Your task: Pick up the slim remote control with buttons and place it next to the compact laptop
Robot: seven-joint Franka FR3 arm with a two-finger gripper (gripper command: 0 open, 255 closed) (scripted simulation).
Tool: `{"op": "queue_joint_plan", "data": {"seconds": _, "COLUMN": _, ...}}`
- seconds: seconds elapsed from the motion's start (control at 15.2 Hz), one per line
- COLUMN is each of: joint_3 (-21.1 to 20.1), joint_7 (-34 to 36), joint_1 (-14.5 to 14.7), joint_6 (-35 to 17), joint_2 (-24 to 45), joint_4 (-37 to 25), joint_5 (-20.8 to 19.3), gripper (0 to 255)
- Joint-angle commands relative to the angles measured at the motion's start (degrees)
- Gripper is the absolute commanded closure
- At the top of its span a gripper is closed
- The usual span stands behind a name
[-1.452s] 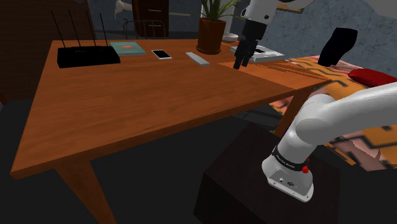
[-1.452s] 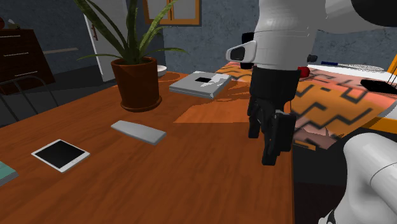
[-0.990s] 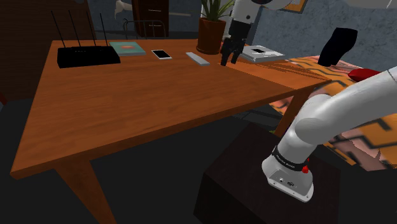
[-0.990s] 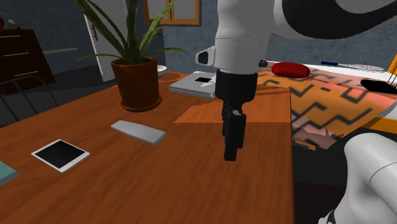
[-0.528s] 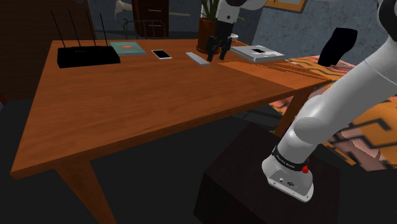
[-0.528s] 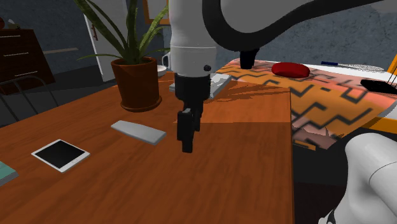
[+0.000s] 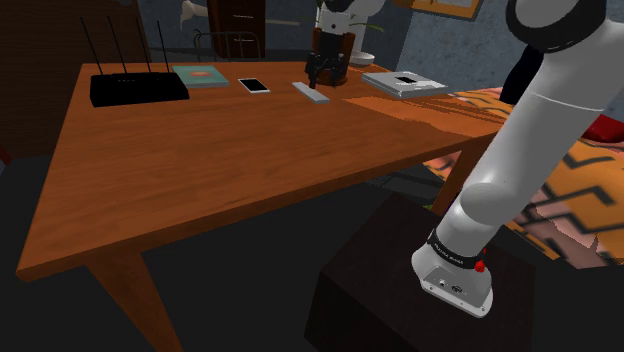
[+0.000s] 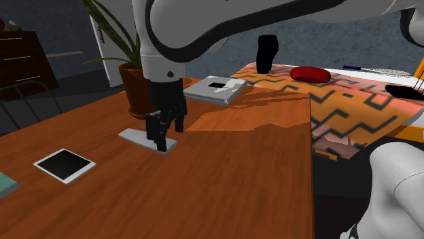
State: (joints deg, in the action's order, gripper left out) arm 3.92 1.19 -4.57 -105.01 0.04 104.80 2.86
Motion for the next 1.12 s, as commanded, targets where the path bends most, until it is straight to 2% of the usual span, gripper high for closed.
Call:
{"op": "queue_joint_plan", "data": {"seconds": 0.0, "joint_3": 0.5, "joint_7": 0.6, "joint_1": -0.5, "joint_6": 0.2, "joint_2": 4.4, "joint_4": -4.5, "joint_5": -0.2, "gripper": 0}}
{"op": "queue_joint_plan", "data": {"seconds": 0.33, "joint_3": 1.7, "joint_7": 2.2, "joint_1": -1.8, "joint_6": 3.1, "joint_2": 16.3, "joint_4": -18.9, "joint_5": -0.4, "gripper": 0}}
{"op": "queue_joint_plan", "data": {"seconds": 0.66, "joint_3": 2.8, "joint_7": 3.7, "joint_1": -3.7, "joint_6": 8.5, "joint_2": 29.2, "joint_4": -36.8, "joint_5": 0.0, "gripper": 0}}
{"op": "queue_joint_plan", "data": {"seconds": 1.06, "joint_3": 2.7, "joint_7": 3.6, "joint_1": -3.5, "joint_6": 3.6, "joint_2": 28.7, "joint_4": -31.5, "joint_5": 0.0, "gripper": 0}}
